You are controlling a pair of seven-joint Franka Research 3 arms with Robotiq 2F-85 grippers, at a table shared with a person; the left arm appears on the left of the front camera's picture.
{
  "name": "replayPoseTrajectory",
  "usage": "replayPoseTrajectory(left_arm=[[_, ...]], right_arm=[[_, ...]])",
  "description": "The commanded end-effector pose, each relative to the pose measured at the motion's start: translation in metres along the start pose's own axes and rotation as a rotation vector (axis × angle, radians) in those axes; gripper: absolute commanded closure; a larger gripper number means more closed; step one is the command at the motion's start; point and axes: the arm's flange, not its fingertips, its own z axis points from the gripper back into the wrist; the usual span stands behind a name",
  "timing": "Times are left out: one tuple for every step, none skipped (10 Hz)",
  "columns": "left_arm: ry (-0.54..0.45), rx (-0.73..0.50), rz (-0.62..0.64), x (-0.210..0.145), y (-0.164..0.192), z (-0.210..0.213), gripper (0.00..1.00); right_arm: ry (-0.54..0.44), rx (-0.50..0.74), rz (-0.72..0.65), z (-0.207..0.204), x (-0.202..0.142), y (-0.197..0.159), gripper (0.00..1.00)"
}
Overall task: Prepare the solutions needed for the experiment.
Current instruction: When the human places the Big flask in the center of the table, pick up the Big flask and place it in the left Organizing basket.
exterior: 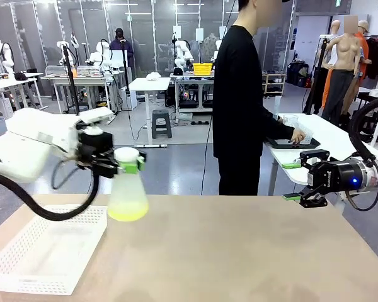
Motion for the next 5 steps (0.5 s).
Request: replayPoseTrajectory(left_arm=[[0.007, 0.109, -0.065, 0.026, -0.043, 0.042, 1.00], [0.024, 0.190, -0.086, 0.035, -0.065, 0.067, 1.00], [0.024, 0.264, -0.100, 0.039, -0.088, 0.092, 1.00], [0.034, 0.337, -0.111, 0.036, -0.111, 0.114, 1.00], [0.028, 0.423, -0.092, 0.029, -0.135, 0.136, 1.00]], right_arm=[[-0.004, -0.002, 0.004, 0.000, -0.002, 0.002, 0.17], [-0.004, -0.002, 0.004, 0.000, -0.002, 0.002, 0.17], [-0.004, -0.002, 0.004, 0.000, -0.002, 0.002, 0.17], [-0.004, -0.002, 0.004, 0.000, -0.002, 0.002, 0.17], [-0.004, -0.002, 0.004, 0.000, -0.002, 0.002, 0.17]])
